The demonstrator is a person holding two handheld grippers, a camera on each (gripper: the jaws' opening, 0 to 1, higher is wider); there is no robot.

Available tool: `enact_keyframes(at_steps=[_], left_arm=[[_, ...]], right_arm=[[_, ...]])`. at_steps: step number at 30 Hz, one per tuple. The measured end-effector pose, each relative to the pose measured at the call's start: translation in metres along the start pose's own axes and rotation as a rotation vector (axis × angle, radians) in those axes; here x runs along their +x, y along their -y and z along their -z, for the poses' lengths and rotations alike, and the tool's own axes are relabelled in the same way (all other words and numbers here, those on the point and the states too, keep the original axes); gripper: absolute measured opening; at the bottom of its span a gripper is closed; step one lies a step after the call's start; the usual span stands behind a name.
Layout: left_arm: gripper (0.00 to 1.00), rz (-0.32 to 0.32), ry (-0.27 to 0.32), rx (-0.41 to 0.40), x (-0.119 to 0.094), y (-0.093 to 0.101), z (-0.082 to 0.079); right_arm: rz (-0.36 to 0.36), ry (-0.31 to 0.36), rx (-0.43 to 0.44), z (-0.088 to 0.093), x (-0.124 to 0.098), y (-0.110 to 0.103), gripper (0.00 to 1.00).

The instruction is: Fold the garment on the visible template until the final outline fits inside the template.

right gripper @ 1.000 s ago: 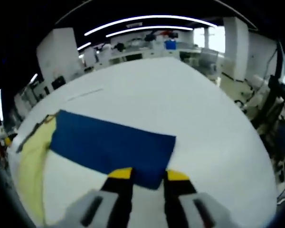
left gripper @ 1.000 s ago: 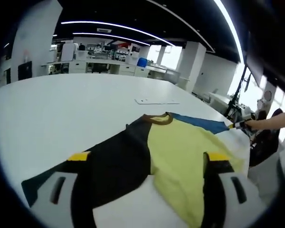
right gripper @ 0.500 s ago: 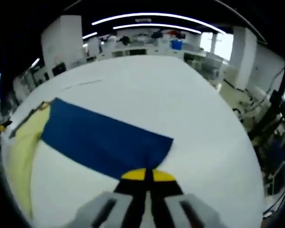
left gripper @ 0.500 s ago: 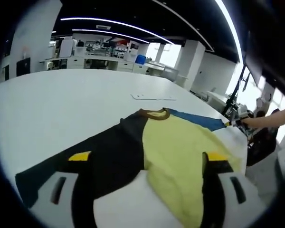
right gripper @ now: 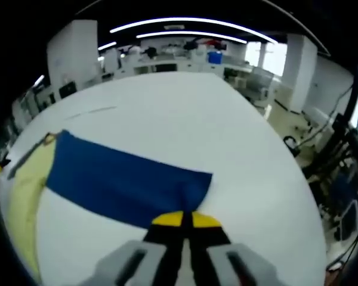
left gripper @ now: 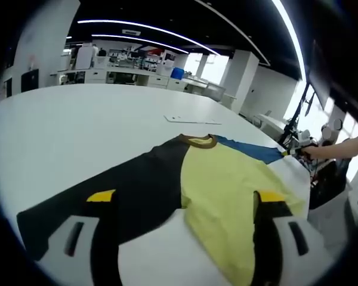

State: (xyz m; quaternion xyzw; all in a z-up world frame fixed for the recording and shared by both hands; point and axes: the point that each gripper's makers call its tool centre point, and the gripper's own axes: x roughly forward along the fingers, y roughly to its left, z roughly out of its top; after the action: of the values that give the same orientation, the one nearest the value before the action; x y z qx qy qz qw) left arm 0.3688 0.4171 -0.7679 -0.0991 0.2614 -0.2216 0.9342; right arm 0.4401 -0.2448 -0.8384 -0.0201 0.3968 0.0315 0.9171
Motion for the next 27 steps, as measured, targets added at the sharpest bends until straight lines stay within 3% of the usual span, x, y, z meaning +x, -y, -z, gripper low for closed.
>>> enact_keyframes(at_steps=[7,11,14,17,19,23,27], left_arm=[[0.9,0.003,0.004,-0.006,0.001,0.003,0.001],[0.9,0.004,0.008,-0.008,0.0,0.004,0.001],[0.9,0.005,0.009,-0.009,0.0,0.003,0.001],[0.9,0.004,0.012,-0.012,-0.001,0.003,0.001],[0.9,0.004,0.014,-0.013,-0.002,0.004,0.001],[0.9,0.001,0.024,-0.014,-0.003,0.004,-0.001],[0.9,0.005,0.036,-0.011,-0.006,0.008,-0.002]], right_arm=[[0.002,-0.017,0.023,0.009,-0.006,0.003,0.18],[0.005,-0.024,0.036,0.011,-0.004,0.009,0.16],[-0.001,-0.037,0.023,0.016,-0.007,-0.002,0.07],[0.006,-0.039,0.004,0.013,-0.007,0.001,0.01],[0.037,-0.042,-0.062,0.007,-0.007,0.009,0.0],[0.033,-0.022,-0.013,-0.005,-0.01,0.012,0.0],[0.029,0.026,-0.032,-0.023,-0.018,0.002,0.0]])
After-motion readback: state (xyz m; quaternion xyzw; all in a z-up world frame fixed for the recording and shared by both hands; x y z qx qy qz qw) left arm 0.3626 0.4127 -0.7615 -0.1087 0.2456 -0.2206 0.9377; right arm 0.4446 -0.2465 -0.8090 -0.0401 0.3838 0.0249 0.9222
